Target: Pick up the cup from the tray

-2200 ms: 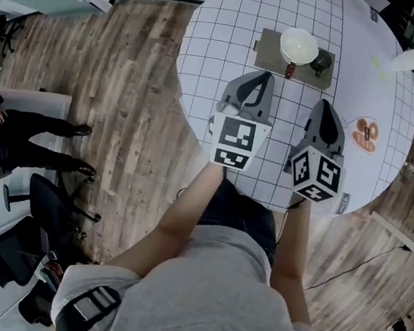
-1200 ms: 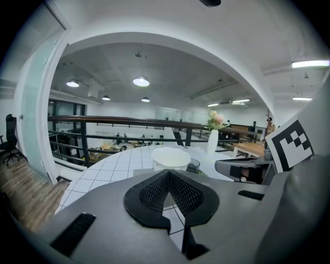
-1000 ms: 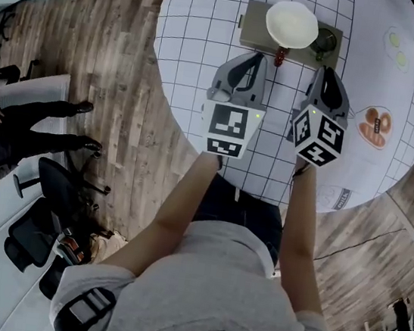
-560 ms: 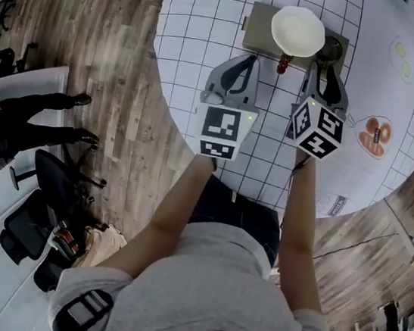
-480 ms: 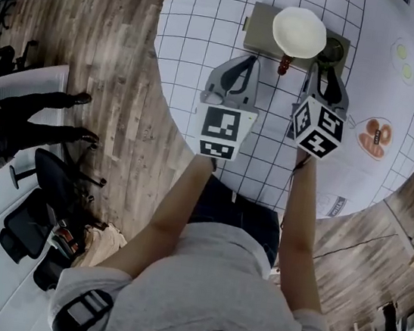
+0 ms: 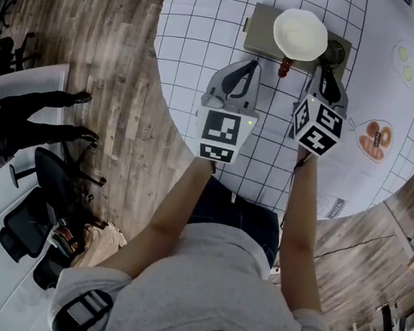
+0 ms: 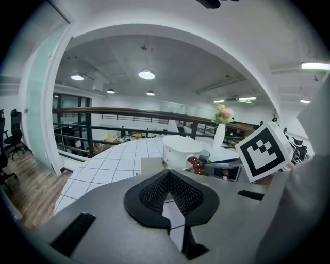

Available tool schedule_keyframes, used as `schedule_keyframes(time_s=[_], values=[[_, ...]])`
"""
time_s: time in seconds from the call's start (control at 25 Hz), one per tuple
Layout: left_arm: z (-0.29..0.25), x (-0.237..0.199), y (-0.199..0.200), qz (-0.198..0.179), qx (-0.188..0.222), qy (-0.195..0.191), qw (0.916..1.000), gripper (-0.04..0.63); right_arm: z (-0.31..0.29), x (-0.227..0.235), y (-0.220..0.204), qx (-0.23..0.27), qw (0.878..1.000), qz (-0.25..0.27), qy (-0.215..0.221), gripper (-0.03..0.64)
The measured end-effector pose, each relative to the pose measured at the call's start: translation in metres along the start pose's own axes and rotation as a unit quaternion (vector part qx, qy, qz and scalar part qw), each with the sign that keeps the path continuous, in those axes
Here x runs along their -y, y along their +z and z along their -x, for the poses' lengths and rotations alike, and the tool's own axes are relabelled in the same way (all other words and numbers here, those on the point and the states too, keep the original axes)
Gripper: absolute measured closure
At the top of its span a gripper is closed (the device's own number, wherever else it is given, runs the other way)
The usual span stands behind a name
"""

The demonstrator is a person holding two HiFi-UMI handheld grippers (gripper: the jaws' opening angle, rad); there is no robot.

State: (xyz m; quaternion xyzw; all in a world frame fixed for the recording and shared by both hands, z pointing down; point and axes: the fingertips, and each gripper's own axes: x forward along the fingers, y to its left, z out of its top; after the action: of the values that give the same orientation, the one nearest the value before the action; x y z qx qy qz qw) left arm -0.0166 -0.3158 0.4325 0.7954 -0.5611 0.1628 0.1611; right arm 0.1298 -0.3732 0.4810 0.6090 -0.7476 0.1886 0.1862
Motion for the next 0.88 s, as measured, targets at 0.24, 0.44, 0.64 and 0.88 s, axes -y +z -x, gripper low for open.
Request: schedule_keyframes(time_s=[0.24, 0.44, 0.64, 0.88], values=[[0.000, 0.003, -0.001, -0.003, -0.001, -0.005, 1.0000, 0.588, -0.001, 0.002, 0.001, 0.002, 1.000, 0.019, -0.009, 0.577], [0.002, 0.003, 0.001, -0.003, 0.000, -0.006, 1.0000, 0.588, 0.001, 0.005, 0.003, 0.007, 1.000, 0.012, -0.008, 0.578], [0.005, 0.004, 0.004, -0.004, 0.006, -0.005, 1.0000, 0.588, 0.010, 0.011, 0.011, 0.022, 1.000, 0.007, -0.016, 0.578], [0.010, 0.010, 0.013, -0.005, 0.017, -0.011, 0.9998, 0.588, 0.032, 0.022, 0.024, 0.039, 0.999, 0.004, -0.020, 0.578]])
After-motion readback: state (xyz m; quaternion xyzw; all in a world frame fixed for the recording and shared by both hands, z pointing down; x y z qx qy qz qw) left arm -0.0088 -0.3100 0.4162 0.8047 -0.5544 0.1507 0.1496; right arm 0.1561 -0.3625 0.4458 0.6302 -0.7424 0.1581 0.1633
